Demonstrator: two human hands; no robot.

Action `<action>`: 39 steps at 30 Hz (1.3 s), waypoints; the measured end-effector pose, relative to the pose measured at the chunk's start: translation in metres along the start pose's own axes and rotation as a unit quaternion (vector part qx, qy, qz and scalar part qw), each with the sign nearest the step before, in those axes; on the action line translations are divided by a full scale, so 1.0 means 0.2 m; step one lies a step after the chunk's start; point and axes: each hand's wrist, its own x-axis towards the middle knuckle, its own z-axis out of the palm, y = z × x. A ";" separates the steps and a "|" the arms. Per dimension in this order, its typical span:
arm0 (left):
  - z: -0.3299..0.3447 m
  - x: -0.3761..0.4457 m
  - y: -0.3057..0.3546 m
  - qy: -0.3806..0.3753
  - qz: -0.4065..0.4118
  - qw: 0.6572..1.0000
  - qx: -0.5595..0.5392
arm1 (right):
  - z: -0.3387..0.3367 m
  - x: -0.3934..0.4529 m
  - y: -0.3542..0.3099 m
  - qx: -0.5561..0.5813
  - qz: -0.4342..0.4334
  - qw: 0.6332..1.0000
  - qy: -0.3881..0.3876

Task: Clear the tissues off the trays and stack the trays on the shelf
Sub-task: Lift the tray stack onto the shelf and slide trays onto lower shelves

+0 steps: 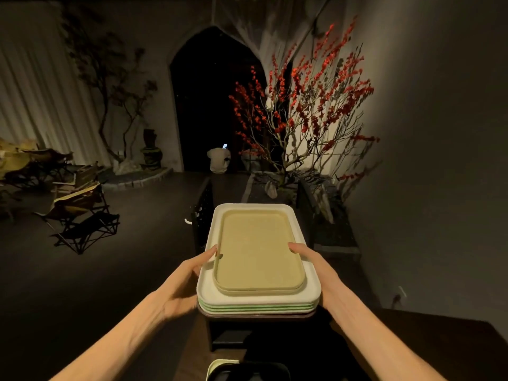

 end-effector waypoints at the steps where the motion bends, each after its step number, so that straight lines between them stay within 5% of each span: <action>1: -0.01 -0.01 -0.01 -0.031 -0.023 0.999 0.028 | 0.00 0.01 0.00 0.000 -0.005 1.000 0.009; 6: -0.02 -0.03 0.02 -0.033 -0.067 0.986 0.151 | 0.00 0.06 -0.04 0.019 0.001 0.999 0.026; 13: 0.03 0.03 0.04 0.018 -0.031 0.993 0.111 | 0.01 0.02 -0.06 0.050 -0.010 0.996 -0.079; 21: 0.04 0.04 0.06 0.068 -0.009 0.992 0.103 | -0.04 0.00 -0.10 -0.057 0.107 0.985 -0.121; 29: -0.01 0.10 0.13 0.140 0.068 0.985 0.079 | 0.03 0.01 -0.09 0.075 0.065 0.989 -0.111; 39: -0.03 0.21 0.14 0.152 0.096 0.982 0.056 | 0.00 0.07 -0.10 0.081 0.038 0.992 -0.084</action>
